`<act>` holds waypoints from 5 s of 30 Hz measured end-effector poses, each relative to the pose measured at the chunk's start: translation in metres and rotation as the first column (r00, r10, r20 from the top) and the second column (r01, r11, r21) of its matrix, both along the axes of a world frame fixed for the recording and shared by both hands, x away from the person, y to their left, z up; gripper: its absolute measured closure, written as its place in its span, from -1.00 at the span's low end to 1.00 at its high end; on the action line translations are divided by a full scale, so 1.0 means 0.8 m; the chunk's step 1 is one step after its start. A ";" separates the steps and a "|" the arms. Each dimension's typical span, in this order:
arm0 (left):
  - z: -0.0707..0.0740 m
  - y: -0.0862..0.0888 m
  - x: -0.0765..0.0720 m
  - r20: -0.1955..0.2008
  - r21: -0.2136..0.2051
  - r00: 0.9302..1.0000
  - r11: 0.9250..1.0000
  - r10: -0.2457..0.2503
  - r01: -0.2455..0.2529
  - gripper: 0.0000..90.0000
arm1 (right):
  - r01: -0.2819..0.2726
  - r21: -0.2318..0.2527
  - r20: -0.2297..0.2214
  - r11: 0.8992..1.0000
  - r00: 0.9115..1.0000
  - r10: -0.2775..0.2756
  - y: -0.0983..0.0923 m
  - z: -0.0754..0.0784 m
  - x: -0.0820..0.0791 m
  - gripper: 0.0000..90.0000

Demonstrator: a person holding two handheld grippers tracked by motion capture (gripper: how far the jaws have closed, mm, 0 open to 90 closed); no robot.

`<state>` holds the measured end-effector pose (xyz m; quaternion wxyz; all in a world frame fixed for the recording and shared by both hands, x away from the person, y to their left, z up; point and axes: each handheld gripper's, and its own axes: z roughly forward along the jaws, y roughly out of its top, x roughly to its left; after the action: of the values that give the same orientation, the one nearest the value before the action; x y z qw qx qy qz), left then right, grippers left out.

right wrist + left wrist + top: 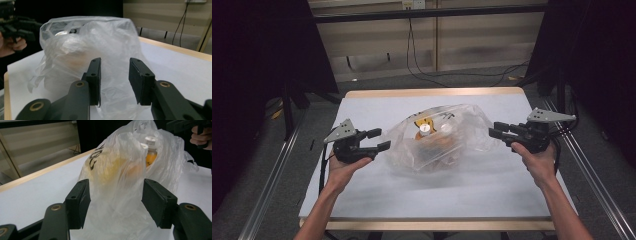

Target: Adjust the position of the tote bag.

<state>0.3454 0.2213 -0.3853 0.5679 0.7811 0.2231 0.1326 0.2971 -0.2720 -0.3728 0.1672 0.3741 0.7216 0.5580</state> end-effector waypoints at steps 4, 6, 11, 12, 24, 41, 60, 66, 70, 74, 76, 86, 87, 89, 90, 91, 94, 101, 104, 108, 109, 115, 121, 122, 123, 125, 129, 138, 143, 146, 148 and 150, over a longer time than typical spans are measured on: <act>0.004 -0.006 0.011 -0.018 -0.030 1.000 0.999 0.009 -0.010 -0.19 | -0.068 0.013 0.007 0.998 0.998 0.068 0.020 -0.001 -0.004 0.37; 0.007 -0.013 0.015 -0.018 -0.027 1.000 1.000 -0.009 0.008 -0.24 | -0.096 0.000 -0.005 0.995 0.995 0.096 0.032 -0.002 -0.003 0.30; 0.007 -0.030 0.023 -0.006 -0.048 1.000 0.998 -0.030 0.030 -0.28 | -0.147 -0.017 -0.006 0.989 0.989 0.147 0.066 -0.001 -0.002 -0.05; 0.006 -0.034 0.026 -0.013 -0.043 1.000 0.999 -0.028 0.027 -0.28 | -0.147 -0.017 -0.006 0.989 0.989 0.147 0.066 -0.001 -0.002 -0.05; -0.026 -0.049 0.050 -0.107 -0.045 0.993 0.998 -0.058 0.053 0.35 | -0.191 -0.113 -0.033 0.975 0.982 0.188 0.102 -0.019 0.009 0.49; -0.044 -0.045 0.053 -0.153 -0.046 0.986 0.997 -0.066 0.059 1.00 | -0.192 -0.106 -0.059 0.976 0.981 0.186 0.071 -0.042 0.001 1.00; -0.036 -0.059 0.046 -0.120 -0.010 0.990 0.997 -0.078 0.077 1.00 | -0.197 -0.055 -0.029 0.979 0.980 0.196 0.099 -0.027 0.007 1.00; -0.049 -0.046 0.056 -0.152 0.001 0.988 1.000 -0.025 0.026 1.00 | -0.208 -0.072 -0.078 0.975 0.976 0.203 0.085 -0.044 0.003 1.00; -0.060 -0.048 0.061 -0.167 0.043 0.986 0.999 -0.009 0.017 1.00 | -0.210 -0.088 -0.122 0.974 0.972 0.199 0.075 -0.063 0.001 1.00; -0.068 -0.057 0.063 -0.176 0.079 0.984 0.996 -0.020 0.034 1.00 | -0.203 -0.100 -0.156 0.974 0.970 0.186 0.070 -0.079 0.006 1.00; -0.074 -0.061 0.064 -0.182 0.107 0.983 0.994 -0.015 0.035 1.00 | -0.206 -0.115 -0.181 0.972 0.966 0.183 0.071 -0.090 0.009 1.00; -0.101 -0.049 0.071 -0.227 0.121 0.974 0.992 0.006 0.022 1.00 | -0.217 -0.156 -0.251 0.964 0.952 0.174 0.072 -0.120 0.011 1.00; -0.104 -0.047 0.071 -0.233 0.114 0.972 0.993 0.011 0.016 1.00 | -0.218 -0.169 -0.256 0.961 0.951 0.171 0.072 -0.122 0.011 1.00; -0.108 -0.045 0.072 -0.235 0.129 0.972 0.992 0.020 0.010 1.00 | -0.226 -0.188 -0.270 0.956 0.948 0.171 0.071 -0.128 0.013 1.00; -0.110 -0.044 0.073 -0.235 0.138 0.972 0.990 0.022 0.011 1.00 | -0.228 -0.196 -0.273 0.954 0.947 0.170 0.072 -0.131 0.014 1.00; -0.113 -0.043 0.074 -0.231 0.160 0.972 0.987 0.038 -0.001 1.00 | -0.235 -0.211 -0.285 0.949 0.943 0.170 0.073 -0.134 0.014 1.00; -0.122 -0.040 0.078 -0.259 0.141 0.965 0.990 0.031 0.006 0.99 | -0.246 -0.237 -0.309 0.940 0.936 0.167 0.074 -0.141 0.017 1.00; -0.112 -0.044 0.071 -0.246 0.112 0.969 0.993 0.010 0.018 0.65 | -0.244 -0.207 -0.288 0.947 0.941 0.180 0.069 -0.134 0.015 0.65; -0.097 -0.041 0.065 -0.224 0.083 0.974 0.996 0.001 0.018 0.44 | -0.234 -0.186 -0.263 0.954 0.948 0.181 0.068 -0.124 0.009 0.47; -0.076 -0.035 0.054 -0.191 0.047 0.982 0.999 -0.005 0.014 0.20 | -0.217 -0.165 -0.221 0.962 0.959 0.178 0.066 -0.108 -0.001 0.26; -0.071 -0.033 0.051 -0.185 0.052 0.983 0.999 -0.001 0.011 0.15 | -0.211 -0.156 -0.211 0.965 0.961 0.177 0.065 -0.103 -0.003 0.21; -0.044 -0.017 0.029 -0.118 0.026 0.993 1.000 -0.006 0.009 0.09 | -0.181 -0.138 -0.168 0.974 0.973 0.157 0.057 -0.081 -0.017 -0.04; -0.029 -0.041 -0.002 -0.099 0.043 0.984 0.987 -0.149 0.154 0.49 | -0.172 -0.104 -0.104 0.980 0.981 0.161 0.049 -0.052 -0.022 0.11; -0.029 -0.046 -0.004 -0.100 0.042 0.980 0.983 -0.173 0.177 0.55 | -0.169 -0.096 -0.095 0.981 0.983 0.160 0.048 -0.048 -0.021 0.15; -0.028 -0.050 -0.003 -0.093 0.053 0.978 0.980 -0.186 0.191 0.61 | -0.170 -0.093 -0.090 0.981 0.983 0.162 0.049 -0.045 -0.018 0.20; -0.031 -0.062 -0.001 -0.113 0.058 0.972 0.975 -0.207 0.214 0.71 | -0.162 -0.103 -0.082 0.981 0.985 0.154 0.051 -0.042 -0.012 0.36; -0.047 -0.079 0.019 -0.157 0.099 0.969 0.974 -0.188 0.205 0.87 | -0.170 -0.110 -0.068 0.979 0.984 0.163 0.059 -0.036 0.010 0.69; -0.070 -0.090 0.053 -0.199 0.159 0.974 0.977 -0.112 0.144 0.97 | -0.185 -0.086 -0.058 0.979 0.982 0.180 0.077 -0.026 0.054 0.96; -0.074 -0.096 0.060 -0.218 0.154 0.971 0.979 -0.101 0.137 0.97 | -0.164 -0.133 -0.091 0.977 0.984 0.153 0.087 -0.029 0.074 0.99; -0.079 -0.099 0.061 -0.226 0.179 0.968 0.972 -0.111 0.153 0.97 | -0.171 -0.149 -0.112 0.974 0.982 0.155 0.093 -0.034 0.081 1.00; -0.083 -0.102 0.060 -0.232 0.190 0.967 0.970 -0.108 0.154 0.97 | -0.174 -0.152 -0.128 0.973 0.980 0.155 0.096 -0.041 0.086 1.00; -0.086 -0.104 0.060 -0.239 0.190 0.966 0.970 -0.102 0.149 0.98 | -0.182 -0.149 -0.142 0.972 0.977 0.162 0.098 -0.050 0.091 1.00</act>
<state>0.3937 0.1380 -0.4541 0.4617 0.8584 0.2215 0.0285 0.3697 -0.1939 -0.4128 0.1010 0.3305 0.8033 0.4851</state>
